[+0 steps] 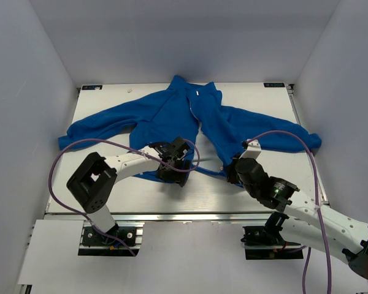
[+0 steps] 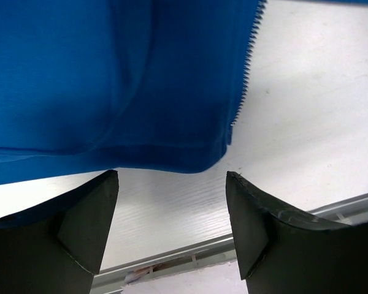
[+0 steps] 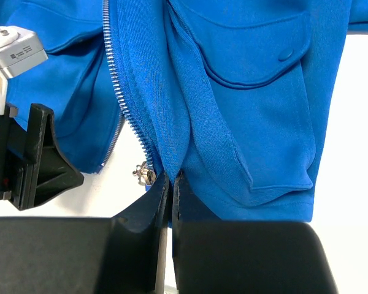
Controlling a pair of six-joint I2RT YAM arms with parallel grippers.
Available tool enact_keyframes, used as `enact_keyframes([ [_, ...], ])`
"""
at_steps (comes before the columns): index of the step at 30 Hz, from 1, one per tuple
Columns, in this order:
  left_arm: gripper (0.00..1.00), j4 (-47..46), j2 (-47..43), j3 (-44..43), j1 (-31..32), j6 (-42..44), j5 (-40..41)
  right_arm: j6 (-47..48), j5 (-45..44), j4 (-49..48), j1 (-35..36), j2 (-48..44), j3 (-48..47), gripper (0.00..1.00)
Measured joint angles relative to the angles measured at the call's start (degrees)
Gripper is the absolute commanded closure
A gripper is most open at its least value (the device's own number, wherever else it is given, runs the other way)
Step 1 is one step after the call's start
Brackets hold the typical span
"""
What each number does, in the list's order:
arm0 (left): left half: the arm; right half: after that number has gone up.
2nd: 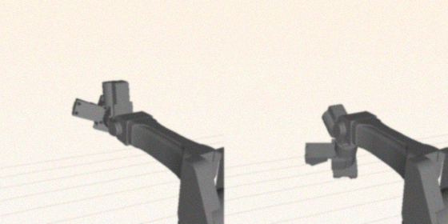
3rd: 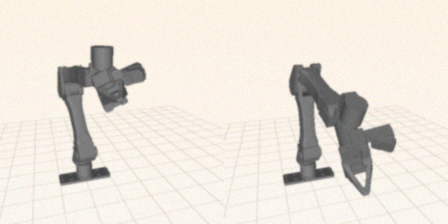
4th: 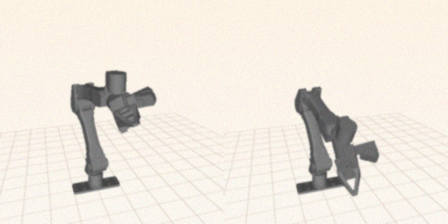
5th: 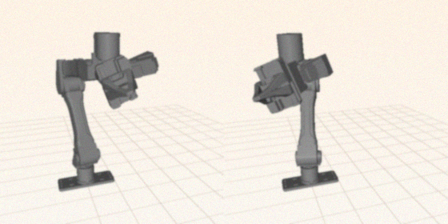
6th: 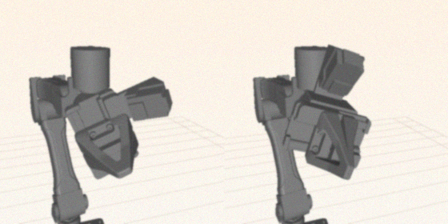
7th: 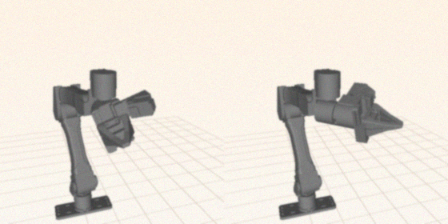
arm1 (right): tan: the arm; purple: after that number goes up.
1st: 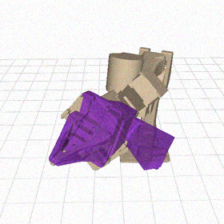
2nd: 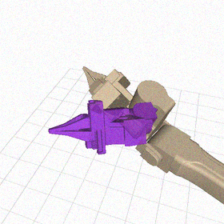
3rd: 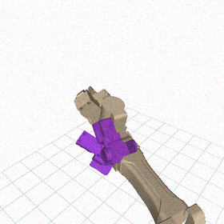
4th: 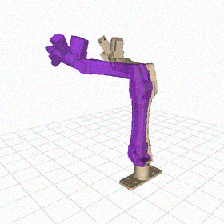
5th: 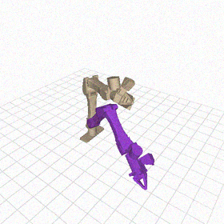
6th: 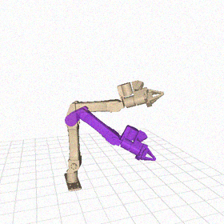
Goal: Zip up the jacket
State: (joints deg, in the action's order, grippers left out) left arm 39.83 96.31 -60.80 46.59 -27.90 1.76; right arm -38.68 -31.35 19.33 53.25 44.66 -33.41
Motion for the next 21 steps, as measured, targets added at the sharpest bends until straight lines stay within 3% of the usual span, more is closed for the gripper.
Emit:
enact_keyframes([
  [15,0.33,-0.5,5.0,-3.0,0.7,0.0,1.4,-0.1,0.0,0.3,0.0,0.0,0.6,1.00],
  [21,0.48,-0.6,5.4,-3.3,0.8,0.0,2.1,-0.2,0.0,0.2,0.0,0.1,0.9,1.00],
])
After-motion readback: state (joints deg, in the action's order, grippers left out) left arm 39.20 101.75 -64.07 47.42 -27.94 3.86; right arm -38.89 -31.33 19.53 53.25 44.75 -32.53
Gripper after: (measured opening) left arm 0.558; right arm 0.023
